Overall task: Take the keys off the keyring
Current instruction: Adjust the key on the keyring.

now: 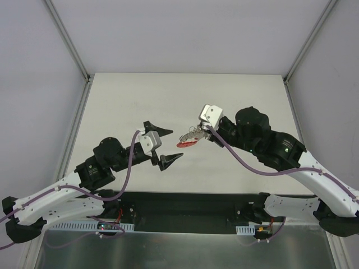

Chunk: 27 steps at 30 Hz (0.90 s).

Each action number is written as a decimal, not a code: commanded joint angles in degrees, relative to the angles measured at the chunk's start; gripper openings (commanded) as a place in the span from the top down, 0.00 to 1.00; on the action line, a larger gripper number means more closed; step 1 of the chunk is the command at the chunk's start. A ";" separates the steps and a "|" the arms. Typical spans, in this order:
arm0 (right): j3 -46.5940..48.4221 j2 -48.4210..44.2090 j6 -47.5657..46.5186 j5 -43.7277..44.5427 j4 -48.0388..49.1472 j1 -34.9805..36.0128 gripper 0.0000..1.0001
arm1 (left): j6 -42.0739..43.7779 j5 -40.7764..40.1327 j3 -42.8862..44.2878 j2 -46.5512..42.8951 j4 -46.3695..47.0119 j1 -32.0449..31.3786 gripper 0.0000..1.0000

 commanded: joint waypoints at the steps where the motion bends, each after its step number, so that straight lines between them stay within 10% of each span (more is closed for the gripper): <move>1: 3.55 -0.11 2.73 0.47 2.36 -0.06 0.99 | -2.13 -4.62 -3.05 0.33 1.59 -0.45 0.19; 18: 3.55 -1.52 5.63 -2.61 2.36 0.03 0.99 | 3.05 -4.01 0.45 -1.77 0.64 6.22 0.20; 27: 2.40 -2.05 5.10 -3.58 3.33 -0.06 0.99 | 4.37 9.07 13.72 2.00 -7.90 6.14 0.32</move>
